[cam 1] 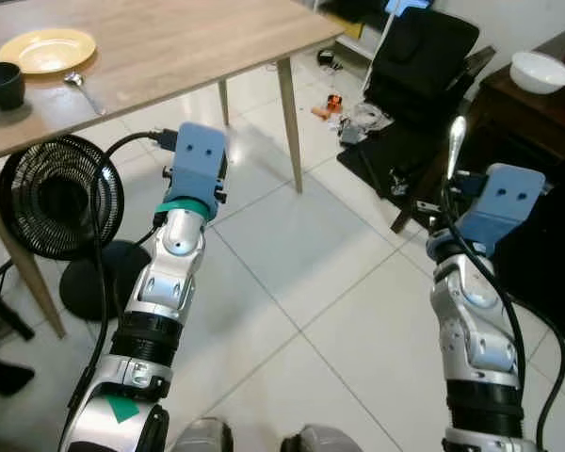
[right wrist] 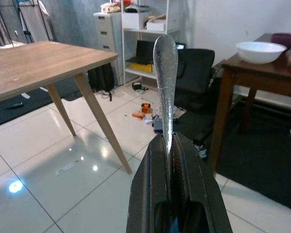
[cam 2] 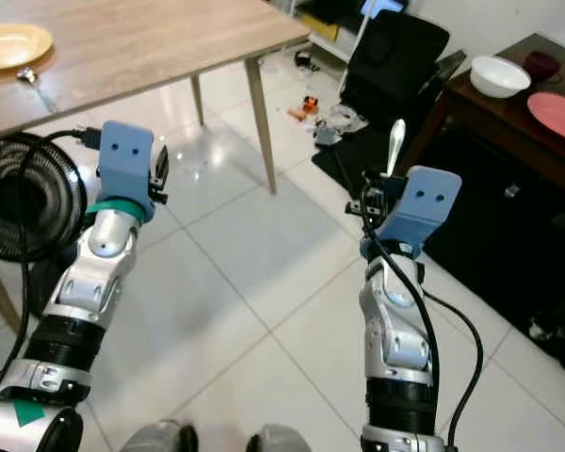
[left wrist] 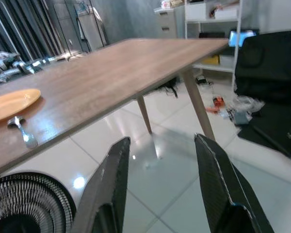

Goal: Setting the table

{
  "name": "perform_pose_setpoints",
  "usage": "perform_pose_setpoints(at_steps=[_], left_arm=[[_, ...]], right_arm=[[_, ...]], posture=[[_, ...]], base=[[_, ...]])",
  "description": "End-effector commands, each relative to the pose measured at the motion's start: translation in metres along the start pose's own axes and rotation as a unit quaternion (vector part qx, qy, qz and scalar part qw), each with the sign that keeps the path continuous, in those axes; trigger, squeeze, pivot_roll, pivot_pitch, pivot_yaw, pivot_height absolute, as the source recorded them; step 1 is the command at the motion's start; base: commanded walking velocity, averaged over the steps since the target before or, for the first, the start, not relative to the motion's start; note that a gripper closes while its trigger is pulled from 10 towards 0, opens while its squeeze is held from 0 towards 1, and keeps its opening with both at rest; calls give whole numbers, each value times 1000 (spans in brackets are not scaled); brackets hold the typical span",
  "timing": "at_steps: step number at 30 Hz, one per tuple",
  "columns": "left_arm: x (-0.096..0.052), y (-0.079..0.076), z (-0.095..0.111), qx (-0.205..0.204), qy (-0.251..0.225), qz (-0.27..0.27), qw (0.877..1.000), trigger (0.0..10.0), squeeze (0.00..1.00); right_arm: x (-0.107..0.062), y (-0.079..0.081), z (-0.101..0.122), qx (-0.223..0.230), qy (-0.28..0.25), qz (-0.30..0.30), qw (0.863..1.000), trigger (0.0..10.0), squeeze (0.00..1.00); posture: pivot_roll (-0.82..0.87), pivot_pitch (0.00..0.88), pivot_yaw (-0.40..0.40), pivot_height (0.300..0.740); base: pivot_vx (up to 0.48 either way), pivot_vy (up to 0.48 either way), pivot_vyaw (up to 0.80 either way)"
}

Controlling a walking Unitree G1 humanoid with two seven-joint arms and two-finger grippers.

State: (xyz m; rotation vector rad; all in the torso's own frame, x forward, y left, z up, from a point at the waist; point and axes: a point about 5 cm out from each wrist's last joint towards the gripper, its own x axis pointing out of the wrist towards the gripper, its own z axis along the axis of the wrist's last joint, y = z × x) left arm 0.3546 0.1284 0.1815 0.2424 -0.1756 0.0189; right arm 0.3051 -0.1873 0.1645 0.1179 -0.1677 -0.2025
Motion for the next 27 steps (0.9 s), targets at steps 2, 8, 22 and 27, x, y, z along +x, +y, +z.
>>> perform_pose_setpoints(at_steps=[2,8,22,27], left_arm=[[-1,3,-6,3,12,6,1000,10000,8],[-1,4,-6,4,11,6,1000,10000,8],[-2,6,-6,6,10,8,1000,10000,12],[-2,6,-6,6,10,11,1000,10000,8]], right_arm=[[1,3,-1,-8,1,8,1000,10000,0],[2,9,3,-10,-11,32,999,10000,0],[5,17,3,-9,-13,50,999,10000,0],[6,19,3,-9,-13,54,998,10000,0]], posture=[[-82,0,4,740],[-75,0,3,740],[-57,0,-4,740],[-53,0,-8,740]], base=[[458,0,0],[458,0,398],[458,0,800],[458,0,800]])
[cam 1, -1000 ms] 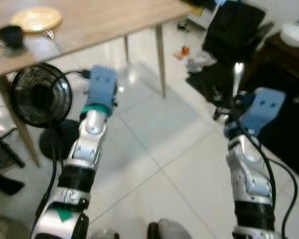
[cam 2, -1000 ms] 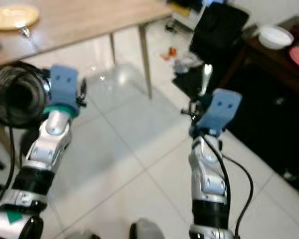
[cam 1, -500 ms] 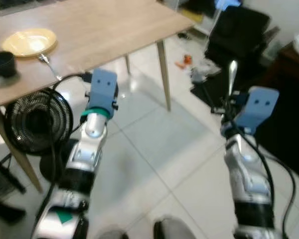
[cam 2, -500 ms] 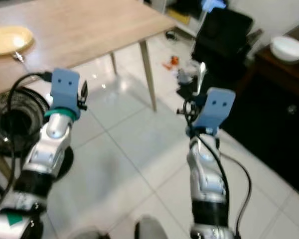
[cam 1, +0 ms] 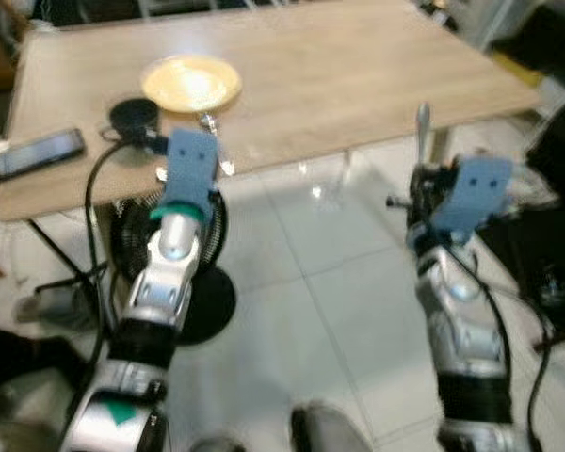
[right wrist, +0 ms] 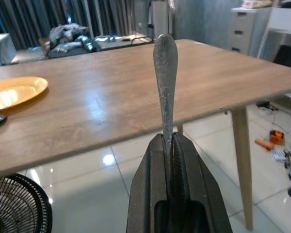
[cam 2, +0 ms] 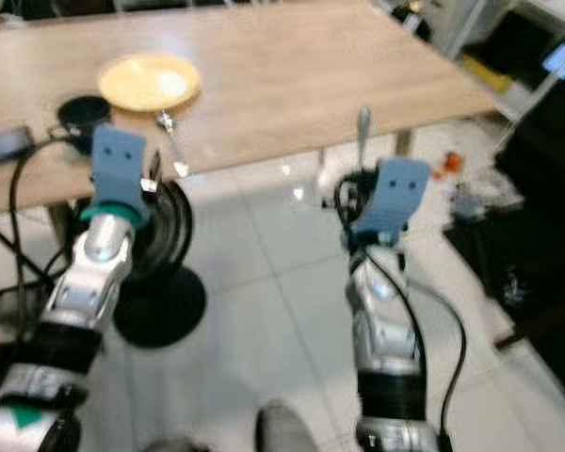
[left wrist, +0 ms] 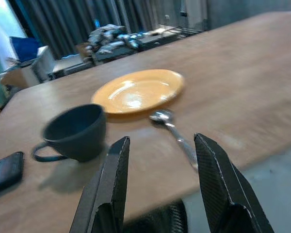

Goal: Setting the table

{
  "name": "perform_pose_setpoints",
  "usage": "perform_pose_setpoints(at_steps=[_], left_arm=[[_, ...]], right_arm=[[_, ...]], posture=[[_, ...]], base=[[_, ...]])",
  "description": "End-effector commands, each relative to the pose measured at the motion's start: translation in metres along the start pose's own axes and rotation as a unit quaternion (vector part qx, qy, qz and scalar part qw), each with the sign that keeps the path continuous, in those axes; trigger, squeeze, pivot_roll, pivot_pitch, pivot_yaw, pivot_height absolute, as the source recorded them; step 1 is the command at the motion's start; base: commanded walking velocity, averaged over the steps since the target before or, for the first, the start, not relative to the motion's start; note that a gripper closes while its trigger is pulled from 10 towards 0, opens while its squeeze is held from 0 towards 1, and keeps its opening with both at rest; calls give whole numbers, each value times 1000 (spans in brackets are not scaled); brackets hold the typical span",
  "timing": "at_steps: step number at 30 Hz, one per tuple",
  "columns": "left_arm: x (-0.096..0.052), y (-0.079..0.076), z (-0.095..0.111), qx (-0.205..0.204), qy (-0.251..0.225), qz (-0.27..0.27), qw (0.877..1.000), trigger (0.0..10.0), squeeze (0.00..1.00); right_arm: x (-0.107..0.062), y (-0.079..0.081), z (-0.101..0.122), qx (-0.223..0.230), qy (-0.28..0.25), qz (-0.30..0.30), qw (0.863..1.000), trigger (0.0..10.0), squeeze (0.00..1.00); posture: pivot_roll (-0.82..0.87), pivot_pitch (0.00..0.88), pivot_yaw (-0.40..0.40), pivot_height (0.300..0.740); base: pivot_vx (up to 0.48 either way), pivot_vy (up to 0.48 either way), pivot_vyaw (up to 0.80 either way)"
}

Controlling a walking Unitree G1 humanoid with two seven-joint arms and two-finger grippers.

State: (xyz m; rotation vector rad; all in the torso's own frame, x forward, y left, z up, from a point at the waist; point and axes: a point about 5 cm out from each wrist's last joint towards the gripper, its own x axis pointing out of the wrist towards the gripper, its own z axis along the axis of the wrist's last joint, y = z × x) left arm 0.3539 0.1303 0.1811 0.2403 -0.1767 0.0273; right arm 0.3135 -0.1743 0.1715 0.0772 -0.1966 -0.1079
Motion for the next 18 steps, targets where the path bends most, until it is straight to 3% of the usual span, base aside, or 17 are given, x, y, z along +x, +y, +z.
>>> perform_pose_setpoints(at_steps=[1,3,14,18], left_arm=[[-2,5,-5,6,10,8,1000,10000,8],[-2,5,-5,7,10,8,1000,10000,12],[-2,4,-6,5,15,4,1000,10000,0],[-2,1,-7,7,19,-8,1000,10000,0]], right_arm=[[0,3,-1,6,0,5,1000,10000,0],[1,3,-2,6,3,2,1000,10000,0],[2,-3,-2,6,4,-12,1000,10000,0],[1,-4,-2,3,4,-16,1000,10000,0]], posture=[[-53,0,-8,740],[-52,0,-6,740],[-55,0,-5,740],[-58,0,-2,740]], base=[[458,0,800],[458,0,666],[428,0,0],[0,0,0]])
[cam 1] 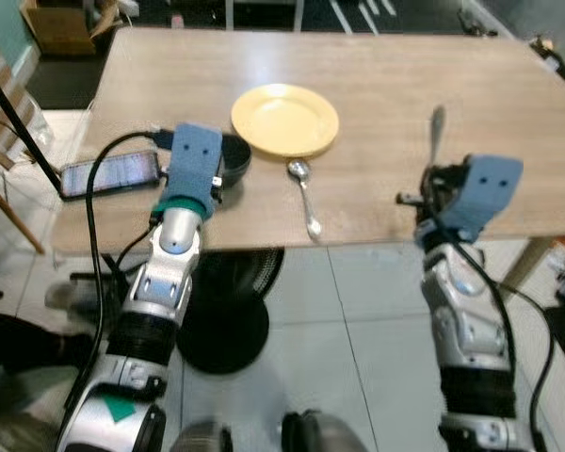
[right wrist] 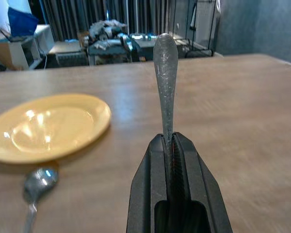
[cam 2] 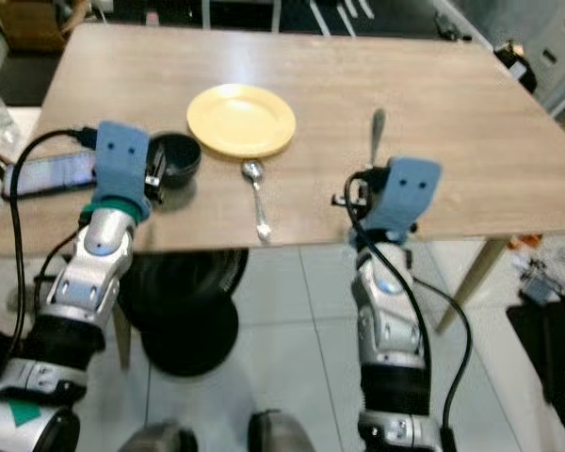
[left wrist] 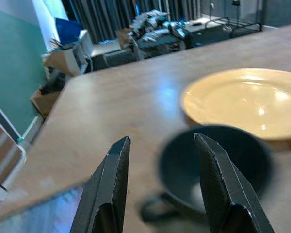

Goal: Setting the table

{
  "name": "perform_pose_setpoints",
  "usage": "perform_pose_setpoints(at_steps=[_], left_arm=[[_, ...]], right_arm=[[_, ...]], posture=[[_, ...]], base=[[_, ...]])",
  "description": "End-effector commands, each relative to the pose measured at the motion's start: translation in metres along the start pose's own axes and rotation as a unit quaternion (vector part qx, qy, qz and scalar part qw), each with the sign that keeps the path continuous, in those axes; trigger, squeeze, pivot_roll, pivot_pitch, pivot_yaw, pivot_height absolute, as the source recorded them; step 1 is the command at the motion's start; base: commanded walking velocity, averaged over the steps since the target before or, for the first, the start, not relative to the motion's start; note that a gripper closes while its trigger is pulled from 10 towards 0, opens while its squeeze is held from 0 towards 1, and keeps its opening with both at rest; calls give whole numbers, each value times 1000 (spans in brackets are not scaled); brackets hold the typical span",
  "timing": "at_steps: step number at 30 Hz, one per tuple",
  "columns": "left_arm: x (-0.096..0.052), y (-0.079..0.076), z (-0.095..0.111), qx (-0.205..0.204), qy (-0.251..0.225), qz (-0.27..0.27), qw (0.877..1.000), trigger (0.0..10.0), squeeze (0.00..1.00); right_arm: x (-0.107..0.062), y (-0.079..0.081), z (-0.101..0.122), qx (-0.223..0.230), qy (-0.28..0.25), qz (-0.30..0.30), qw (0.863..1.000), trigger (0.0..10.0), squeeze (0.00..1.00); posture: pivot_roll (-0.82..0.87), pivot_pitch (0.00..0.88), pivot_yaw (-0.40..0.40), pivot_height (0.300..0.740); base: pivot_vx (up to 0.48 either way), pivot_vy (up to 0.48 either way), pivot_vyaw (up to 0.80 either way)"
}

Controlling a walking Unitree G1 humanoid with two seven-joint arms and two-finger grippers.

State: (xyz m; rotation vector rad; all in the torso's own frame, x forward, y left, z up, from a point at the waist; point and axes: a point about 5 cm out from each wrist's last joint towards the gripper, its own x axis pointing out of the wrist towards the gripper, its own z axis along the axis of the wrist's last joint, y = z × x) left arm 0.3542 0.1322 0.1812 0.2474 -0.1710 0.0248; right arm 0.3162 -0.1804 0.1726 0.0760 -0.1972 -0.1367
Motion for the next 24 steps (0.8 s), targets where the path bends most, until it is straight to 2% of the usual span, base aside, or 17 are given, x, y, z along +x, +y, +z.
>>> perform_pose_setpoints(at_steps=[1,18,24], left_arm=[[-2,-1,-7,3,16,-6,1000,10000,0],[-5,-7,-1,6,-1,-33,999,10000,0],[-9,1,6,29,-27,-37,999,10000,0]], right_arm=[[-2,1,-3,5,5,-2,1000,10000,0],[-2,1,-3,-1,3,4,1000,10000,0],[-4,13,-5,-40,2,62,997,10000,0]], posture=[[-58,0,-2,740],[-55,0,-4,740],[-42,0,-8,740]], base=[[0,0,0],[0,0,0],[0,0,0]])
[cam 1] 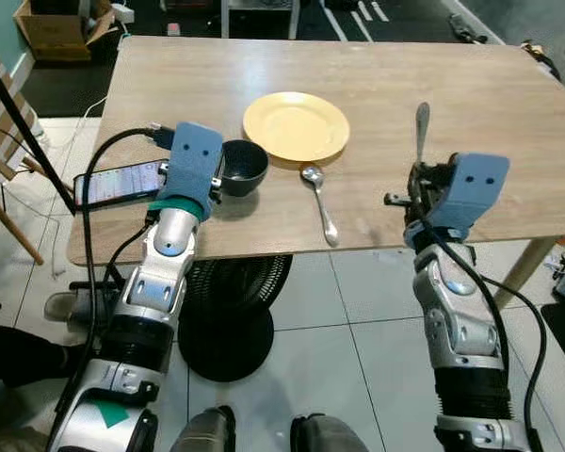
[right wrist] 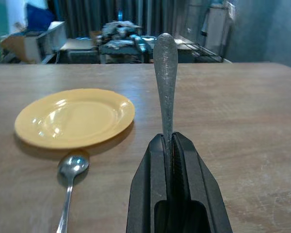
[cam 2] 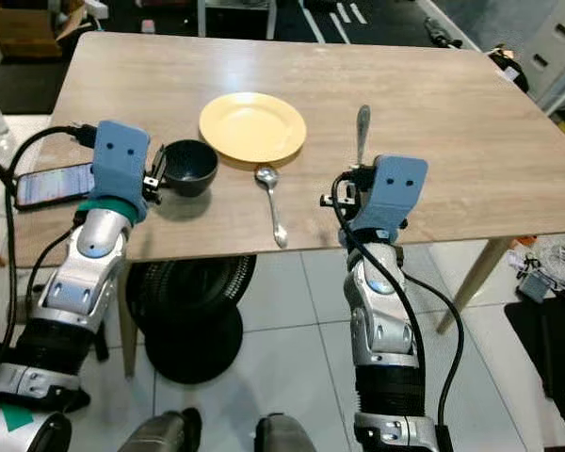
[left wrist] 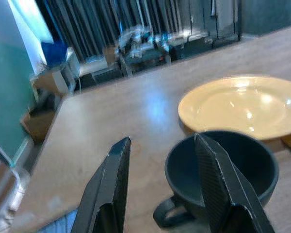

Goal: Setting the table

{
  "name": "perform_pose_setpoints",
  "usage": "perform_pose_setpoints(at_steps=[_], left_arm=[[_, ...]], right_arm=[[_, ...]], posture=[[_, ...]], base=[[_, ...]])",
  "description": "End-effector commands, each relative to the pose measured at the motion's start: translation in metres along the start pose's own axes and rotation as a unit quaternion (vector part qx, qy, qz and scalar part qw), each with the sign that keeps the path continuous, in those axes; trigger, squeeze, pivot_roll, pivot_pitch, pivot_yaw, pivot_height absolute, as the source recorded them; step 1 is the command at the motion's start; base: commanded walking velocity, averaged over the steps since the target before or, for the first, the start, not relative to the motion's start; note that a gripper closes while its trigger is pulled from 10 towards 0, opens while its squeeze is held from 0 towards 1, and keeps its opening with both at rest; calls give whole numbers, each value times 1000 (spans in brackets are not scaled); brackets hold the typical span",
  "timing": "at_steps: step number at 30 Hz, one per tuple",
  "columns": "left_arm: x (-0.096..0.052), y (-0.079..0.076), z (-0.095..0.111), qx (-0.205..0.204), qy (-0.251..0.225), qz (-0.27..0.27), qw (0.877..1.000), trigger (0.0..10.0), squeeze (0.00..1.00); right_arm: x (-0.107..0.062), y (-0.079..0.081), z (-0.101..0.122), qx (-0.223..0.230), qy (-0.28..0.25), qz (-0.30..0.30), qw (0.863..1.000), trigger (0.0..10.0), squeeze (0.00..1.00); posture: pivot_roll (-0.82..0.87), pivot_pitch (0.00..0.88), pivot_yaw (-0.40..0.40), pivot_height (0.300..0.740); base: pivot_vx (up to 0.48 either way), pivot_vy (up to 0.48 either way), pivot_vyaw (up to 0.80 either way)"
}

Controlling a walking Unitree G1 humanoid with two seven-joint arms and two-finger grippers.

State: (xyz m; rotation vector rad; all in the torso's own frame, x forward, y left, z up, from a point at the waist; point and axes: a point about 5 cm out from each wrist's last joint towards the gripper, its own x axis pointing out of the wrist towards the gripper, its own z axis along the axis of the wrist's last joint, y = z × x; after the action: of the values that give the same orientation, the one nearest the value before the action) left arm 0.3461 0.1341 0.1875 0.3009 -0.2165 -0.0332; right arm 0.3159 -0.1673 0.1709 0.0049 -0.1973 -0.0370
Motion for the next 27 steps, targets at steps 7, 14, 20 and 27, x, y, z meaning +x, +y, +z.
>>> perform_pose_setpoints(at_steps=[7,14,20,27], left_arm=[[-21,7,8,-9,-12,-136,991,10000,0],[-54,21,10,-19,8,-216,976,10000,0],[-75,15,2,-24,32,-225,973,10000,0],[-91,12,6,-27,44,-239,970,10000,0]], right_arm=[[10,7,-8,-104,13,47,993,10000,0],[30,1,-15,-148,40,24,988,10000,0],[39,4,-25,-162,68,28,984,10000,0],[38,-4,-35,-185,87,33,978,10000,0]], posture=[[7,0,-20,740],[59,12,-33,740],[102,44,-54,740],[135,98,-52,740]], base=[[0,0,0],[0,0,0],[0,0,0],[0,0,0]])
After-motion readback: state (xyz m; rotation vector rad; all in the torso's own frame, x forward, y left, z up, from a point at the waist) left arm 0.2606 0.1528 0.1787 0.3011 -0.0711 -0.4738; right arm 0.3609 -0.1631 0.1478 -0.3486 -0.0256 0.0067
